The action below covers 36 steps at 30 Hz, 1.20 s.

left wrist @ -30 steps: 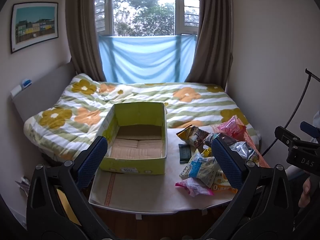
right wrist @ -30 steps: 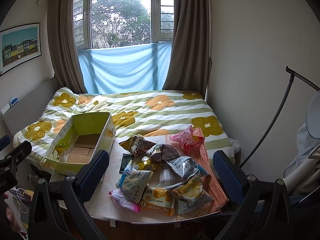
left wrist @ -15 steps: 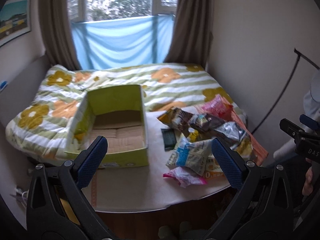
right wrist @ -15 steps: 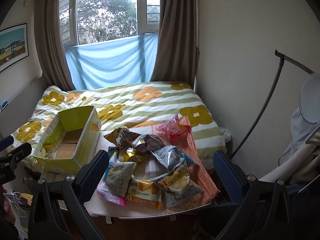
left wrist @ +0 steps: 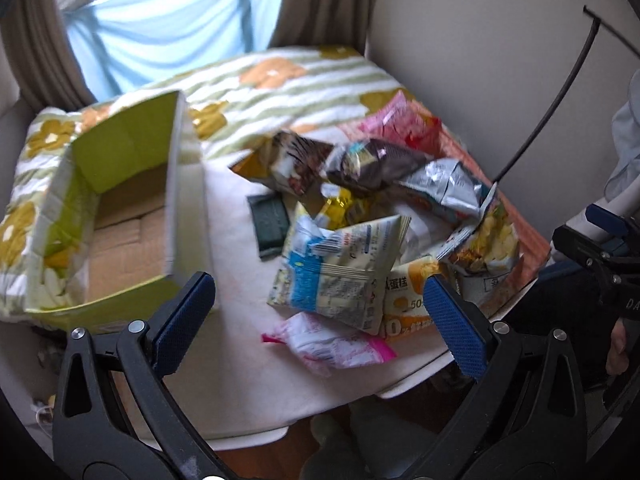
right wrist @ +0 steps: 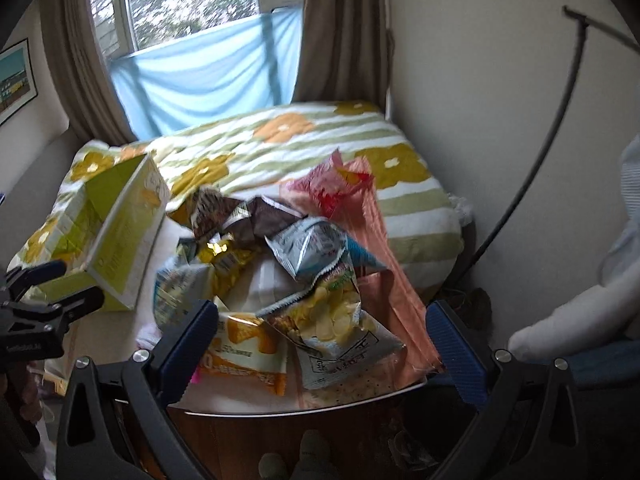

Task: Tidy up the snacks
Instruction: 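Grasp the blue-white MPM bag with the left tool while the right tool grasps the potato chip bag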

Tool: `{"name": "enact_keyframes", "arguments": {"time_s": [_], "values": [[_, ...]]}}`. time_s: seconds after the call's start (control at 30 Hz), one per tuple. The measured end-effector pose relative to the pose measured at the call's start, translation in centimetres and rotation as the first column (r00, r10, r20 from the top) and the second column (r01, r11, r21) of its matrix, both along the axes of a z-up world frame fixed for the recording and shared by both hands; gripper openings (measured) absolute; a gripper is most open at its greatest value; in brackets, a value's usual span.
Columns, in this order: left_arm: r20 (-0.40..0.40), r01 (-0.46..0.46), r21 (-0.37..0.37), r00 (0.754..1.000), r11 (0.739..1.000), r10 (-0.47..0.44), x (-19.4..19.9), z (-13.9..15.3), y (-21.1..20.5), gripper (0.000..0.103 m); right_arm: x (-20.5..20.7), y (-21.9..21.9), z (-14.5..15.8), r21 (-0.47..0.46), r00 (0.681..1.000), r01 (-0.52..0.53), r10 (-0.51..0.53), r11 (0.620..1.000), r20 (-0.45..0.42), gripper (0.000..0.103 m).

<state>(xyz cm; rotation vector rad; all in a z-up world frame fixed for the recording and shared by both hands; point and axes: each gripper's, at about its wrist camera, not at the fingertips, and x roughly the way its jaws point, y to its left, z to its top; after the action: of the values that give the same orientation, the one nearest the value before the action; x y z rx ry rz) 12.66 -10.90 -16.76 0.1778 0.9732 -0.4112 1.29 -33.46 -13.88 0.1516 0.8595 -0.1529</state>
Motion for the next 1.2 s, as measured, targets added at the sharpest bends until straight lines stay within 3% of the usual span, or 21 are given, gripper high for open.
{"name": "enact_keyframes", "arguments": {"time_s": [0.4,0.53,0.67,0.77,0.83,1.2], "values": [[-0.188,0.013,0.099,0.982,0.995,0.006,5.0,-8.6,-4.4,0.103,4.0,-1.7,-7.8,-0.024,0.964,-0.212,0.205,0.977,-0.166,0.103],[-0.207,-0.007,0.12,0.978,0.993,0.032,5.9,-10.1,-4.7,0.103,4.8,-1.3,-9.5,-0.057,0.941,-0.28,0.262,0.958,-0.215,0.103],[-0.234,-0.027,0.096,0.971,0.995,0.049,6.8,-11.0,-4.4,0.102,5.3,-1.3,-10.8,-0.06,0.924,-0.32,0.297,0.945,-0.241,0.103],[-0.255,-0.042,0.06,0.965,0.997,0.056,7.4,-11.4,-3.9,0.092,5.8,-1.6,-11.3,-0.05,0.917,-0.333,0.311,0.942,-0.25,0.103],[-0.258,-0.05,0.062,0.964,0.997,0.065,7.6,-11.5,-3.6,0.079,6.1,-1.8,-11.5,-0.041,0.914,-0.34,0.32,0.939,-0.251,0.103],[-0.243,-0.075,0.053,0.966,0.996,0.086,6.7,-10.0,-2.9,0.066,6.8,-2.3,-12.2,0.033,0.899,-0.364,0.361,0.931,-0.248,0.103]]}}
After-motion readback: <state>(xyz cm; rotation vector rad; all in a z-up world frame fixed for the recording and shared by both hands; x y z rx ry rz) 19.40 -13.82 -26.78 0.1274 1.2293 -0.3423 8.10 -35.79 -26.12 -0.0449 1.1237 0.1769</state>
